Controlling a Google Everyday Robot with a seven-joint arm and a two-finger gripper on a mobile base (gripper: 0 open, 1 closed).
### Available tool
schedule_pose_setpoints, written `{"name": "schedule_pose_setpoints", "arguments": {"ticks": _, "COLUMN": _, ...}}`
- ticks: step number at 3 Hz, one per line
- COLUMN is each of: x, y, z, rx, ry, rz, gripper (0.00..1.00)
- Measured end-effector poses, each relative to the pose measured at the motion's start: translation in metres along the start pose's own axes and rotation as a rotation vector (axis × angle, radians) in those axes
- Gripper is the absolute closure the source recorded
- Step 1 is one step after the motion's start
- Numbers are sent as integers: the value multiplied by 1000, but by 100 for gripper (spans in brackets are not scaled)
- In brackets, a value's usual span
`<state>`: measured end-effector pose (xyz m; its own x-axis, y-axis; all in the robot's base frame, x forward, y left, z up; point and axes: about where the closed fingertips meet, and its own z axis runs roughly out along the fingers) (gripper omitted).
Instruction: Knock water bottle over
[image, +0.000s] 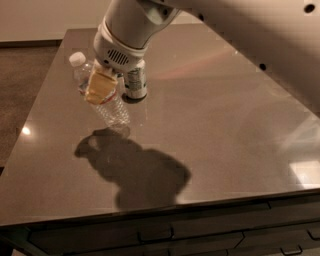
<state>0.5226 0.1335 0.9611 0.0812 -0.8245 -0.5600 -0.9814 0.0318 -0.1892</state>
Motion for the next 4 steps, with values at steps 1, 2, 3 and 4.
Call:
{"name": "schedule_pose_setpoints", "arguments": {"ticks": 1, "x": 41, "y": -4, "z": -11, "rx": -4, "ry": 170, "rz": -45, "gripper": 100}}
{"name": "schedule_pose_setpoints", "arguments": {"ticks": 2, "x": 76, "y": 0, "z": -19, "rx": -21, "ry": 317, "rz": -98, "gripper": 100}}
{"name": "schedule_pose_setpoints", "arguments": {"ticks": 3, "x": 98, "y": 6, "z": -23, "rx": -37, "ry": 430, "rz": -154, "gripper": 82}}
{"name": "schedule_pose_setpoints", "arguments": {"ticks": 4, "x": 112, "y": 11, "z": -19, "rx": -68, "ry": 505, "rz": -204, "gripper": 59}}
